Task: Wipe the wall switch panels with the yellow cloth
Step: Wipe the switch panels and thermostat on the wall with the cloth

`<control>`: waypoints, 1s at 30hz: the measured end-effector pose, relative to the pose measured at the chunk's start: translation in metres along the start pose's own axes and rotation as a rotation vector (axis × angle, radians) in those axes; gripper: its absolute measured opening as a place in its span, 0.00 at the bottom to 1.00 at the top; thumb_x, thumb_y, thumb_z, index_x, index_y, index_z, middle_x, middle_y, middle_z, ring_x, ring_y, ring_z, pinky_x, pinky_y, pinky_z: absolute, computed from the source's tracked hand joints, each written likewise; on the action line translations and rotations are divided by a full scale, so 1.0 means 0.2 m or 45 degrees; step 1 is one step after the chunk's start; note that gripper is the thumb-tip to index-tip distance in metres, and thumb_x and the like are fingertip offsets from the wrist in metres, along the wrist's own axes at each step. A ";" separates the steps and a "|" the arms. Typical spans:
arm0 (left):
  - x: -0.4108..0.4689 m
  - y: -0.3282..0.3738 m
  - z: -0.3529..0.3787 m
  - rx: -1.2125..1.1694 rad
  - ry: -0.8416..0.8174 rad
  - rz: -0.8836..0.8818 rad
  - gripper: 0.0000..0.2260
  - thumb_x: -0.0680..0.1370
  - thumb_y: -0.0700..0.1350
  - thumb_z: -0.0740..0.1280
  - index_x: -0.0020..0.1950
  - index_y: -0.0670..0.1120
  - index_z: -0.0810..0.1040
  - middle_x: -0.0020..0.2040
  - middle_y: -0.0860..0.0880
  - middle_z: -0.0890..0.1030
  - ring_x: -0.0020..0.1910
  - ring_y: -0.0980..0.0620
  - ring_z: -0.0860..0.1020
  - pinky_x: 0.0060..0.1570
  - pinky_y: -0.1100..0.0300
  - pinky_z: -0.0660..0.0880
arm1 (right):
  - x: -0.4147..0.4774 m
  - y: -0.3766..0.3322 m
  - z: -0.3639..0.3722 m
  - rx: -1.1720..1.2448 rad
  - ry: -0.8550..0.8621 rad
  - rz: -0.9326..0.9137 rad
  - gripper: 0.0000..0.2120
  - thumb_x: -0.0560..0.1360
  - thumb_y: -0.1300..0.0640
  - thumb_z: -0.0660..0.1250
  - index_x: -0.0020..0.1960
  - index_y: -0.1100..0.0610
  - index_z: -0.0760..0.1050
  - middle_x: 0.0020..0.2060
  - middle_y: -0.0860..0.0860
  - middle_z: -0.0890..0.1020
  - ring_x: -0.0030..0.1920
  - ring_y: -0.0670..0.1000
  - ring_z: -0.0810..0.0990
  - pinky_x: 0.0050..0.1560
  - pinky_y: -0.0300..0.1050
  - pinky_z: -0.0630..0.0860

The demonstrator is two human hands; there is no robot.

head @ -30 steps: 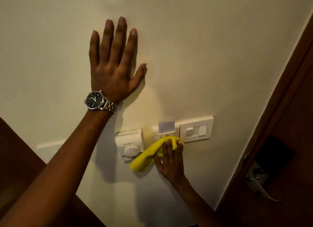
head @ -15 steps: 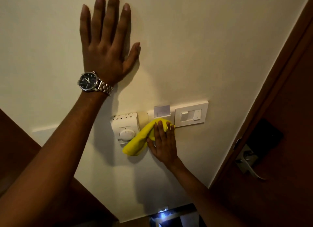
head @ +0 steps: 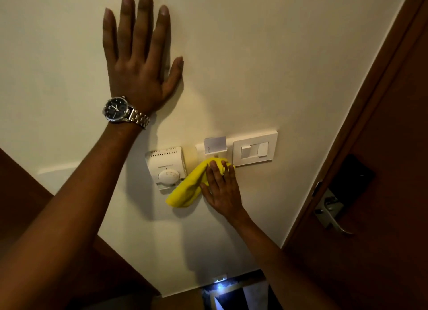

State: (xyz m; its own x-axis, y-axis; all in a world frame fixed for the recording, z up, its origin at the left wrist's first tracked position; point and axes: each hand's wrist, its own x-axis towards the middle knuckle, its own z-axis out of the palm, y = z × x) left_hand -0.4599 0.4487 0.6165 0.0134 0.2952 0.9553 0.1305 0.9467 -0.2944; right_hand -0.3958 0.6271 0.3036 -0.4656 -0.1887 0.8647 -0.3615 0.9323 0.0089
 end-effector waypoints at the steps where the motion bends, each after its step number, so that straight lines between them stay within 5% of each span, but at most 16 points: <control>1: 0.00 0.00 0.00 -0.009 -0.012 0.013 0.29 0.86 0.60 0.59 0.81 0.44 0.67 0.78 0.36 0.69 0.76 0.32 0.68 0.76 0.35 0.63 | -0.03 0.03 -0.01 -0.040 -0.028 -0.070 0.40 0.80 0.47 0.64 0.81 0.60 0.45 0.81 0.55 0.44 0.81 0.60 0.45 0.79 0.59 0.52; 9: -0.01 -0.01 0.03 -0.003 0.020 0.018 0.30 0.85 0.60 0.59 0.82 0.45 0.66 0.79 0.37 0.68 0.78 0.34 0.66 0.78 0.37 0.60 | 0.10 -0.01 0.01 0.034 0.013 0.016 0.35 0.83 0.45 0.59 0.81 0.59 0.49 0.81 0.54 0.49 0.81 0.59 0.49 0.81 0.58 0.48; 14: 0.00 -0.01 0.01 -0.010 0.023 0.035 0.29 0.85 0.59 0.61 0.81 0.43 0.68 0.78 0.37 0.69 0.77 0.34 0.67 0.77 0.37 0.61 | -0.11 0.05 0.00 -0.005 -0.109 -0.045 0.33 0.84 0.46 0.54 0.81 0.58 0.43 0.81 0.55 0.42 0.81 0.58 0.45 0.78 0.60 0.51; 20: 0.01 -0.01 0.01 0.010 0.005 0.031 0.30 0.85 0.61 0.58 0.81 0.43 0.68 0.77 0.36 0.70 0.77 0.34 0.67 0.77 0.39 0.61 | 0.01 -0.13 0.04 0.275 0.015 0.544 0.35 0.85 0.42 0.51 0.81 0.58 0.40 0.81 0.54 0.42 0.81 0.62 0.46 0.76 0.65 0.57; 25: 0.00 0.00 -0.01 0.012 -0.005 0.025 0.29 0.85 0.59 0.61 0.80 0.43 0.69 0.78 0.37 0.69 0.78 0.34 0.67 0.77 0.37 0.61 | -0.10 -0.19 0.07 0.272 -0.051 0.432 0.35 0.85 0.40 0.49 0.81 0.58 0.38 0.81 0.54 0.40 0.81 0.57 0.40 0.75 0.66 0.60; 30: 0.01 -0.01 0.01 0.006 0.016 0.023 0.29 0.85 0.60 0.59 0.80 0.43 0.69 0.77 0.37 0.70 0.77 0.34 0.67 0.78 0.39 0.60 | -0.06 -0.23 0.08 0.315 -0.079 0.634 0.33 0.85 0.42 0.47 0.81 0.59 0.37 0.81 0.56 0.40 0.81 0.61 0.44 0.76 0.65 0.56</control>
State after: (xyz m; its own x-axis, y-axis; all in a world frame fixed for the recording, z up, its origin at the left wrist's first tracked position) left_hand -0.4619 0.4482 0.6178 0.0282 0.3109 0.9500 0.1259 0.9417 -0.3119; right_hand -0.3865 0.5810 0.2850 -0.6726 0.2309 0.7031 -0.2609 0.8151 -0.5173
